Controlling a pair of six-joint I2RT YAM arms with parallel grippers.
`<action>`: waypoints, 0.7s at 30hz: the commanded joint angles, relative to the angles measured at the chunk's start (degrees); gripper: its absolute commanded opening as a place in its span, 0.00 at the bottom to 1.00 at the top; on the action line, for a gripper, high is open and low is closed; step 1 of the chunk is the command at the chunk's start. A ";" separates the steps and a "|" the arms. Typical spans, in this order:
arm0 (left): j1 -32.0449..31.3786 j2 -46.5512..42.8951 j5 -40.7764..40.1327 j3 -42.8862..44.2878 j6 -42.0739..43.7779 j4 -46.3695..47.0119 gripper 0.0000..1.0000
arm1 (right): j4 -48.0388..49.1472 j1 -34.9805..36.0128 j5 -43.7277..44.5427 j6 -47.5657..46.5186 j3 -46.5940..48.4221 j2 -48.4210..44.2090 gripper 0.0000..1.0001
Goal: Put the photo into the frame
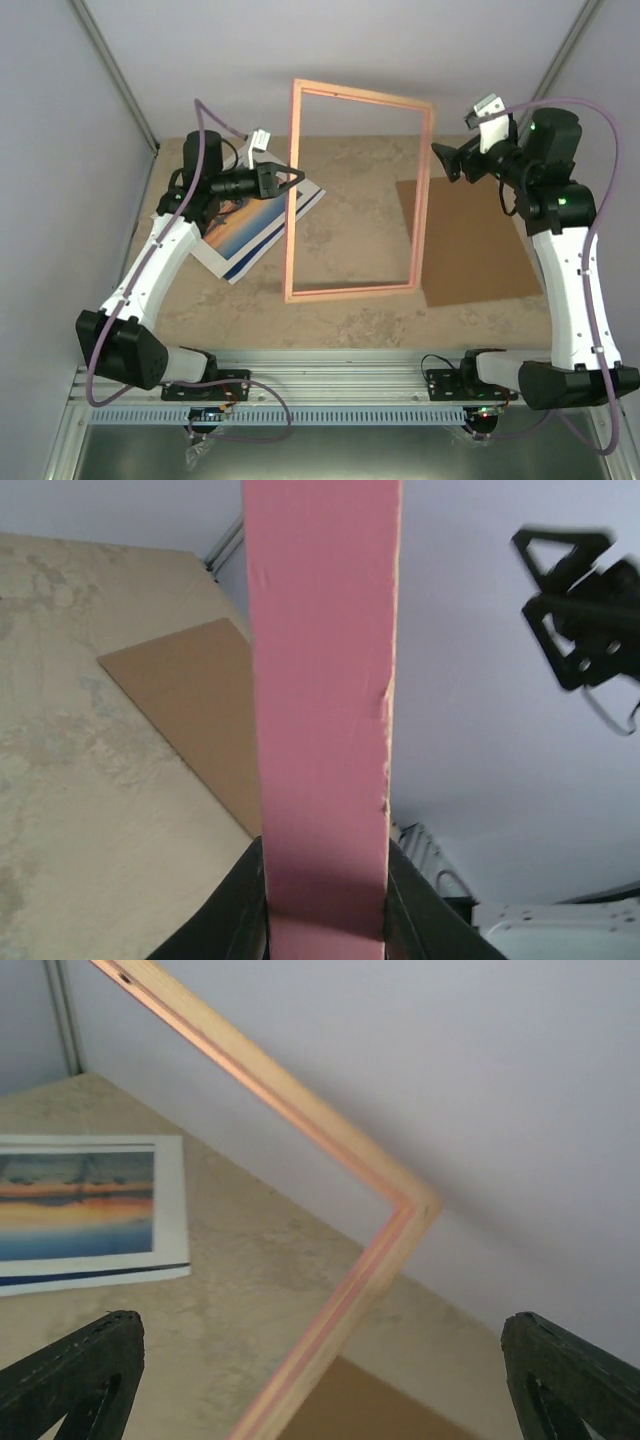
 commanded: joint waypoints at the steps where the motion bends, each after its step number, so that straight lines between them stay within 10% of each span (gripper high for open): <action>1: 3.07 -2.05 10.49 -7.86 -20.39 27.69 0.00 | -2.32 -6.14 -11.70 12.37 -6.48 0.71 0.97; 21: 9.34 8.64 11.75 -19.10 -9.88 19.89 0.00 | 5.24 -14.48 -25.73 18.08 -32.85 6.04 0.84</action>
